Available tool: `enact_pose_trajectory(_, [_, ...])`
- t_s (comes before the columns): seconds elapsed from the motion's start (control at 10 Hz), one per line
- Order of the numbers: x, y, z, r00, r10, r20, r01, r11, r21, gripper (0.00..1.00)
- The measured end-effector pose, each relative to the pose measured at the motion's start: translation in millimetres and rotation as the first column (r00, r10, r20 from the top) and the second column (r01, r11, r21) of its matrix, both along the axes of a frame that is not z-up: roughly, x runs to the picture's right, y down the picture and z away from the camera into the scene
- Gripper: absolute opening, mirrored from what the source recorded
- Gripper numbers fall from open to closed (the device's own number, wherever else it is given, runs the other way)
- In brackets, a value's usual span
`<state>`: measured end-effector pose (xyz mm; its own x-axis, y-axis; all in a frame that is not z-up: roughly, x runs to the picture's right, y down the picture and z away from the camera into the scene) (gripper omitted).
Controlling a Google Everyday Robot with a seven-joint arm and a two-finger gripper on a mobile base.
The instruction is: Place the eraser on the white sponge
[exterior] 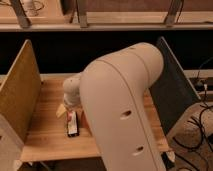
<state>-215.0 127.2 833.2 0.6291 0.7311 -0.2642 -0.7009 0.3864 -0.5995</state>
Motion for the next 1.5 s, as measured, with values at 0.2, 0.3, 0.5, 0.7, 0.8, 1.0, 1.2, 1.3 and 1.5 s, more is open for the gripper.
enact_pose_trajectory(0.2, [-10, 12, 7.5, 1.000, -0.001, -0.009, 0.001, 0.9991, -0.041, 0.80])
enact_pose_trajectory(0.3, [-16, 19, 9.5, 1.000, 0.002, -0.005, -0.002, 0.9977, -0.067, 0.80])
enact_pose_trajectory(0.5, [-18, 28, 13.1, 1.000, -0.001, -0.006, 0.000, 0.9949, -0.101, 0.80])
enact_pose_trajectory(0.7, [-17, 32, 18.1, 1.000, -0.005, -0.019, 0.003, 0.9924, -0.123, 0.80])
enact_pose_trajectory(0.8, [-15, 32, 19.8, 1.000, -0.007, -0.027, 0.004, 0.9919, -0.127, 0.80])
enact_pose_trajectory(1.0, [-14, 32, 21.3, 0.999, -0.002, -0.046, -0.004, 0.9896, -0.144, 0.80])
enact_pose_trajectory(1.2, [-20, 39, 18.1, 1.000, 0.001, -0.030, -0.006, 0.9836, -0.180, 0.80])
enact_pose_trajectory(1.3, [-26, 45, 15.5, 1.000, -0.005, -0.004, 0.004, 0.9772, -0.212, 0.80])
enact_pose_trajectory(1.5, [-30, 52, 14.5, 0.999, -0.020, 0.027, 0.026, 0.9657, -0.259, 0.80])
